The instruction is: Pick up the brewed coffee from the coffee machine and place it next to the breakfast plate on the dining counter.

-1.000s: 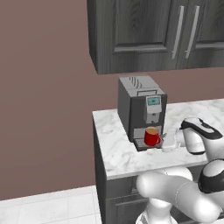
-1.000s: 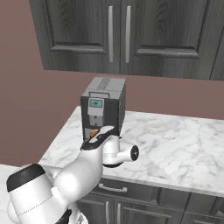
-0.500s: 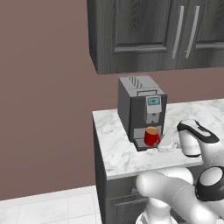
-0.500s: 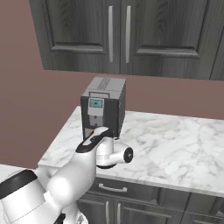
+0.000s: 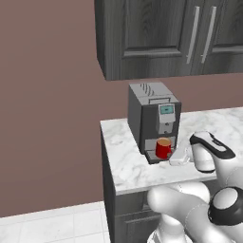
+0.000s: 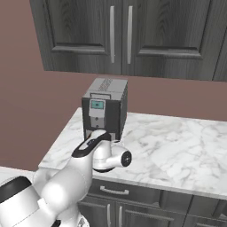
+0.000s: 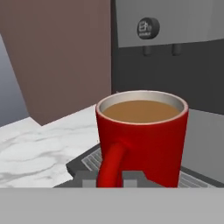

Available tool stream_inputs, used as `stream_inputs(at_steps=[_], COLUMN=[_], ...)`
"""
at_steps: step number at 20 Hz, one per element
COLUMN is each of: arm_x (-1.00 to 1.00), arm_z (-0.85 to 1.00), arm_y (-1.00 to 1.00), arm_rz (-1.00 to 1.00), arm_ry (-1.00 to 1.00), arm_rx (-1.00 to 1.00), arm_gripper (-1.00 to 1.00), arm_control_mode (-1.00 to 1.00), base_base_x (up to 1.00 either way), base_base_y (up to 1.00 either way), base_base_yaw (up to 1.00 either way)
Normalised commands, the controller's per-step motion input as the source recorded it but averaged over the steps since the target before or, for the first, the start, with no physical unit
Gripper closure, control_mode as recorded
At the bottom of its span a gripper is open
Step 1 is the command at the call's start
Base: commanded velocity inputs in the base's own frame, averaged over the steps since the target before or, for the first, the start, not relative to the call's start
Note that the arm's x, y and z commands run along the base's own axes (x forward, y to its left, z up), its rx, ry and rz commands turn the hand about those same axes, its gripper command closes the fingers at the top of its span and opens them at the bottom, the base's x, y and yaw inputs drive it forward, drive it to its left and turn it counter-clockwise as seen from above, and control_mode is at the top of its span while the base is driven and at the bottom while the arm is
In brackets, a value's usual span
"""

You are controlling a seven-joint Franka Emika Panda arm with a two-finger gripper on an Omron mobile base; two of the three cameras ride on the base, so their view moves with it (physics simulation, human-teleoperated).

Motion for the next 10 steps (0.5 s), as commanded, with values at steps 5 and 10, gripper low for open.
stream_inputs(at_steps=[5, 10], arm_x=[-0.05, -0.34], arm_z=[-0.02, -0.01], arm_y=[-0.06, -0.27], arm_rz=[0.00, 0.00], arm_ry=[0.00, 0.00], arm_rx=[0.00, 0.02], arm_gripper=[1.00, 1.00], arm_control_mode=[-1.00, -1.00], base_base_x=[0.00, 0.00], base_base_y=[0.00, 0.00], base_base_yaw=[0.00, 0.00])
